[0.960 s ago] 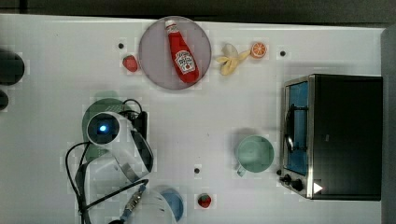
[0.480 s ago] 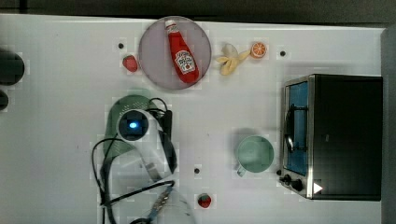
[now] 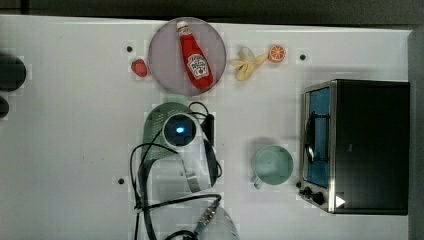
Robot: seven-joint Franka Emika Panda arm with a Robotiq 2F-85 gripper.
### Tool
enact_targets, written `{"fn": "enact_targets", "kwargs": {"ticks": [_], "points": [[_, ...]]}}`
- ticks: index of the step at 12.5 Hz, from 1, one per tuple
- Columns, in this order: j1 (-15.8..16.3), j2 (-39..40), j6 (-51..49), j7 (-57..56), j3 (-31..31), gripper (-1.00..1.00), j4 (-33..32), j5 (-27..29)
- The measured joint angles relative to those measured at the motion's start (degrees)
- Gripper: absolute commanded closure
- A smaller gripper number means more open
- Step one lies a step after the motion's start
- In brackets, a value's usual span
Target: Drag strainer left to right.
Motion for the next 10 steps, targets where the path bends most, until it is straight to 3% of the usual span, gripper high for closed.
{"fn": "enact_targets", "kwargs": {"ticks": [6,10], "points": [[-1.9,-1.4,0.2,-7.6,-5.4,-1.00,0.3,0.8],[-4.9,-1.2,0.6,-11.7,-7.8,-1.00,0.0,-0.2]]}}
